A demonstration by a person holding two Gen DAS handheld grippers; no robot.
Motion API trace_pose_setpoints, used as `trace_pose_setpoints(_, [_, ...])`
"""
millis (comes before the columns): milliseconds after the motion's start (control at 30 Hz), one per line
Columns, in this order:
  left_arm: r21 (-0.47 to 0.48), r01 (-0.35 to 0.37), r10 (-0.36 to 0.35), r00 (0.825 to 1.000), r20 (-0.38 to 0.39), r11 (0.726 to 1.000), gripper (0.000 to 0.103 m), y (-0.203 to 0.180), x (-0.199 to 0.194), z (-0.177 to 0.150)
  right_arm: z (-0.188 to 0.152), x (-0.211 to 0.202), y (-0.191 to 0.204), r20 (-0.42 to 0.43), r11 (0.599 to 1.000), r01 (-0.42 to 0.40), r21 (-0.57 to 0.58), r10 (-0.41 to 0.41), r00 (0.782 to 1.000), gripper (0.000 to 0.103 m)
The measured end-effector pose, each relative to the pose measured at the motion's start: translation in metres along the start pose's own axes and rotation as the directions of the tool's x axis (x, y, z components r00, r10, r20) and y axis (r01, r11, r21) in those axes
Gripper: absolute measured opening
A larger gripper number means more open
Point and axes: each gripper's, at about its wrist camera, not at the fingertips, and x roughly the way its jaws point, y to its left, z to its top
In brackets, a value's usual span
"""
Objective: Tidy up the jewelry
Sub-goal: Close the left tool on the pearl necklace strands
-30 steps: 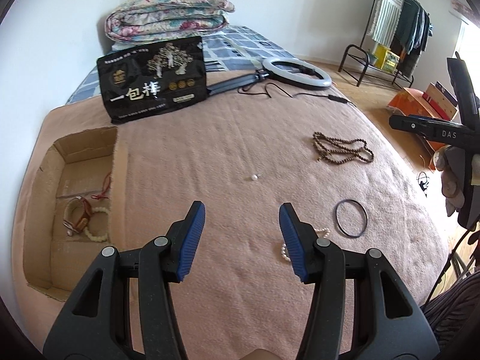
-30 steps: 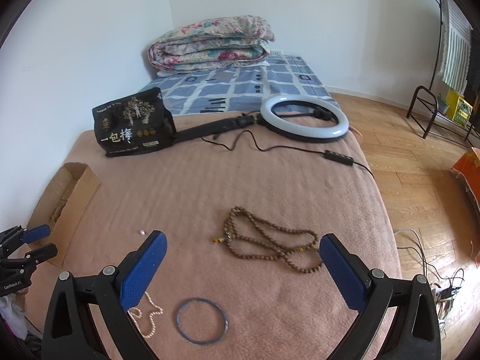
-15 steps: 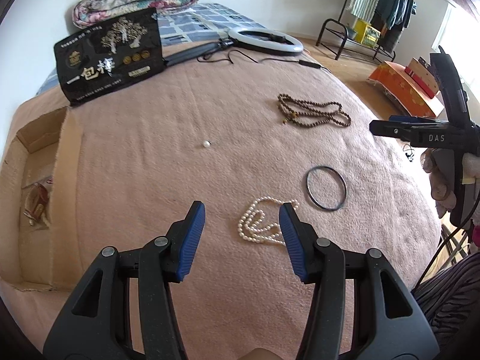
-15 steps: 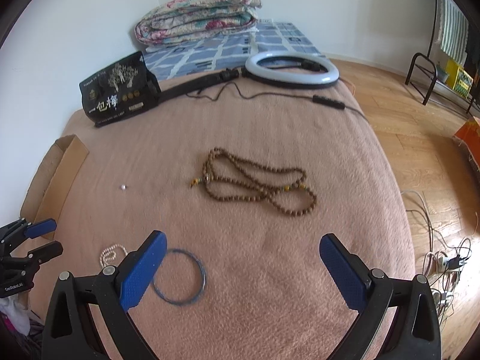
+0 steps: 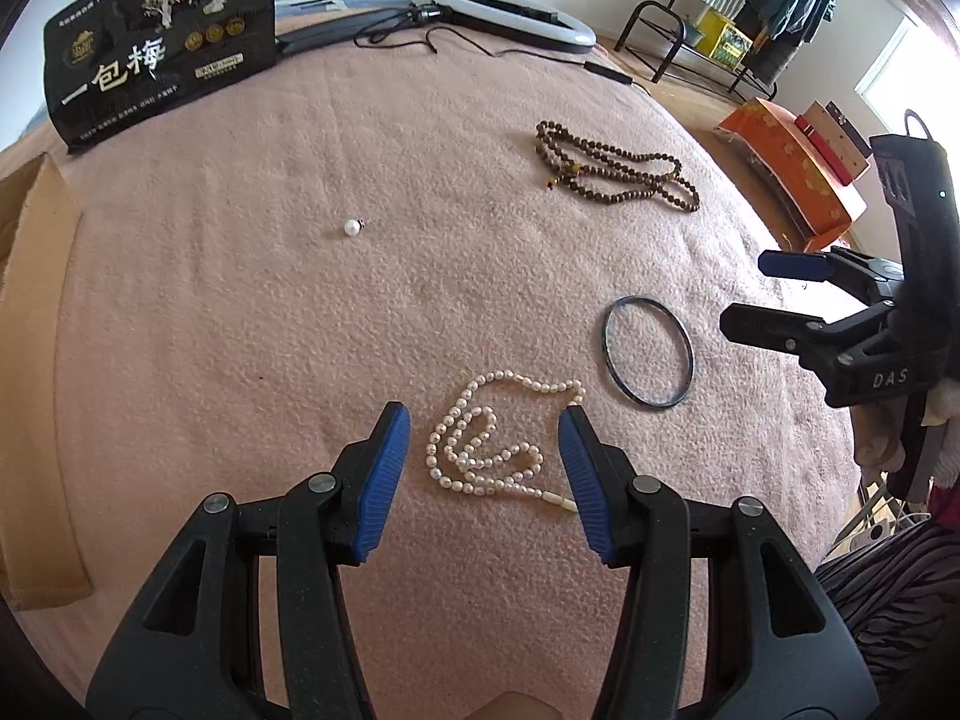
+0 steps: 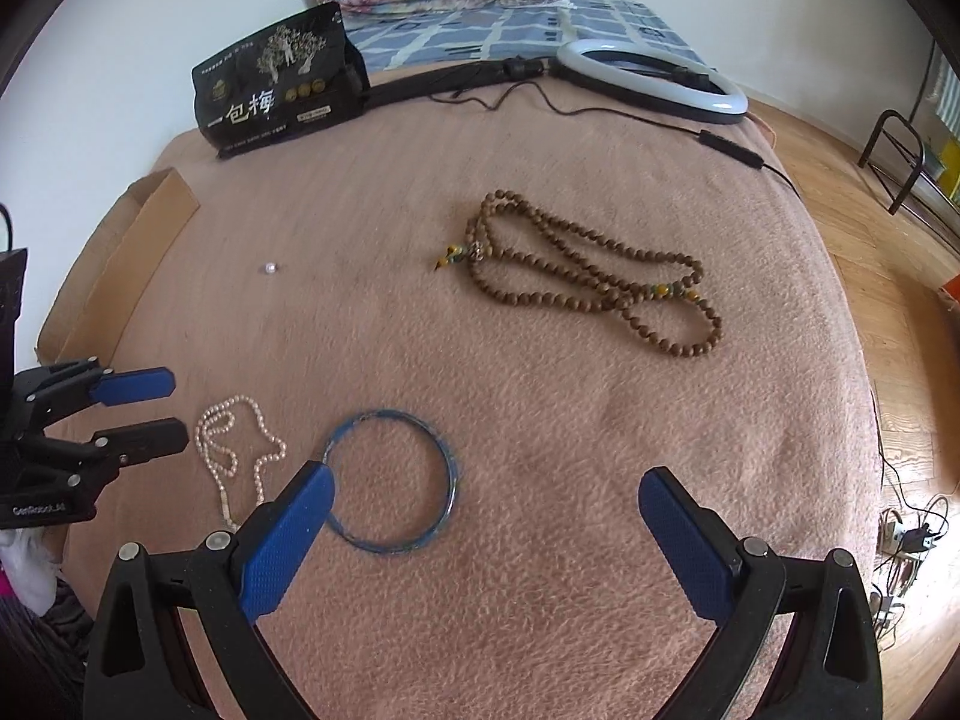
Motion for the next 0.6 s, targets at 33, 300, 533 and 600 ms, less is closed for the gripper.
trace_pose_setpoints(33, [-0.001, 0.001, -0.001, 1.0, -0.007, 1.0, 0.053, 0.001, 0.003, 0.0, -0.001, 0.002, 0.001, -0.005, 1.0, 0.002, -0.005, -0.002, 1.0, 0.102])
trace_pose_setpoints(300, [-0.03, 0.023, -0.024, 0.999, -0.034, 0.999, 0.053, 0.007, 0.018, 0.005, -0.005, 0.011, 0.008, -0.032, 1.0, 0.0, -0.021, -0.001, 0.999, 0.102])
trace_pose_setpoints(533, [0.002, 0.047, -0.047, 0.997, -0.068, 0.999, 0.053, -0.001, 0.03, 0.004, -0.007, 0.013, 0.007, -0.036, 1.0, 0.008, -0.006, -0.008, 0.999, 0.102])
trace_pose_setpoints(600, [0.018, 0.049, -0.047, 0.996, -0.073, 0.999, 0.053, -0.006, 0.032, 0.003, -0.008, 0.014, 0.006, -0.037, 1.0, 0.009, 0.0, -0.009, 0.999, 0.102])
